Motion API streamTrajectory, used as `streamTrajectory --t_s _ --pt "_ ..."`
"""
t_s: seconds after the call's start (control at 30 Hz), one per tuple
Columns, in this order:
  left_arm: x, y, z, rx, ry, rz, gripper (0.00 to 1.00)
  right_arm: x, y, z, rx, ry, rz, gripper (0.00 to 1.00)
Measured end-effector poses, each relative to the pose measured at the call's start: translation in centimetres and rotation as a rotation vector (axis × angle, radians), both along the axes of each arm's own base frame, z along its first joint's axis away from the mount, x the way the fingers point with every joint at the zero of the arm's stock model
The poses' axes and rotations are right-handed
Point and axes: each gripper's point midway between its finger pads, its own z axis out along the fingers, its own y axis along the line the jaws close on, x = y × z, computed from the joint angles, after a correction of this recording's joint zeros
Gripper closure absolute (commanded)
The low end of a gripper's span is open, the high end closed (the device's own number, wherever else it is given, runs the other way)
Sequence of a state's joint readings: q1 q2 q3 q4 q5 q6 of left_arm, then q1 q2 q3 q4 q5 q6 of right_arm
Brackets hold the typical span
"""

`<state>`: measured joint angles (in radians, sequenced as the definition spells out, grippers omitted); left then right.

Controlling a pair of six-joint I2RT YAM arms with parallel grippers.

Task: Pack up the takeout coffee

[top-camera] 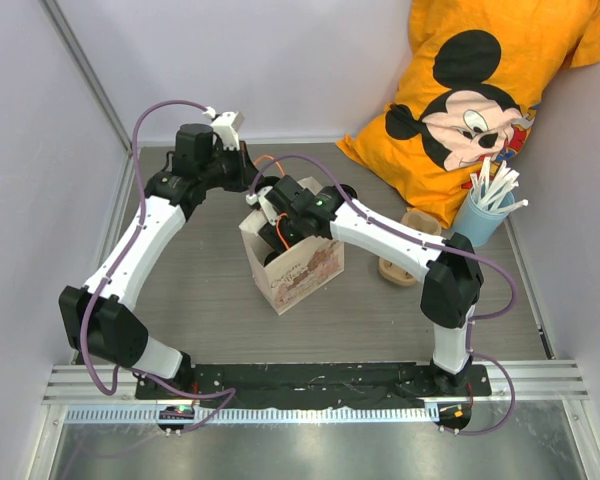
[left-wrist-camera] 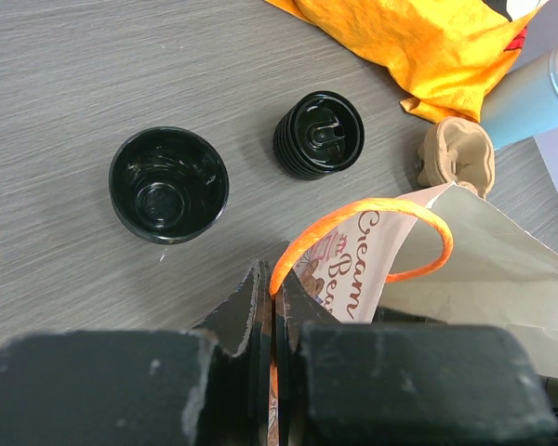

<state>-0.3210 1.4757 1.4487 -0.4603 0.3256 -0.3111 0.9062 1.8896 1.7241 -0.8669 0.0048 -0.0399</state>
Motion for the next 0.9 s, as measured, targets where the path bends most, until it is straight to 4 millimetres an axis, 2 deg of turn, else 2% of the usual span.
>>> streamTrajectory --t_s 0.23,0.33,0.47,0.67,0.9 --pt "-0.1 0.0 0.2 -0.002 -0.005 -0.001 1.0 0.0 -0.1 0.3 -0.007 -0.006 0.012 0.33" --pt "-0.1 0.0 0.3 -0.002 -0.006 0.0 1.0 -0.1 -0.3 0.6 -0.008 -0.008 0.019 0.25" --pt "-0.1 0.0 0.3 -0.002 -0.007 0.0 1.0 -0.5 -0.2 1.9 0.007 -0.029 0.056 0.21" --pt "0.0 0.0 0.4 -0.004 -0.014 0.0 1.0 -1.1 0.0 3.8 0.044 -0.057 0.104 0.2" --pt "0.0 0.0 0.4 -0.004 -0.014 0.0 1.0 -1.2 0.1 4.2 0.052 -0.063 0.129 0.19"
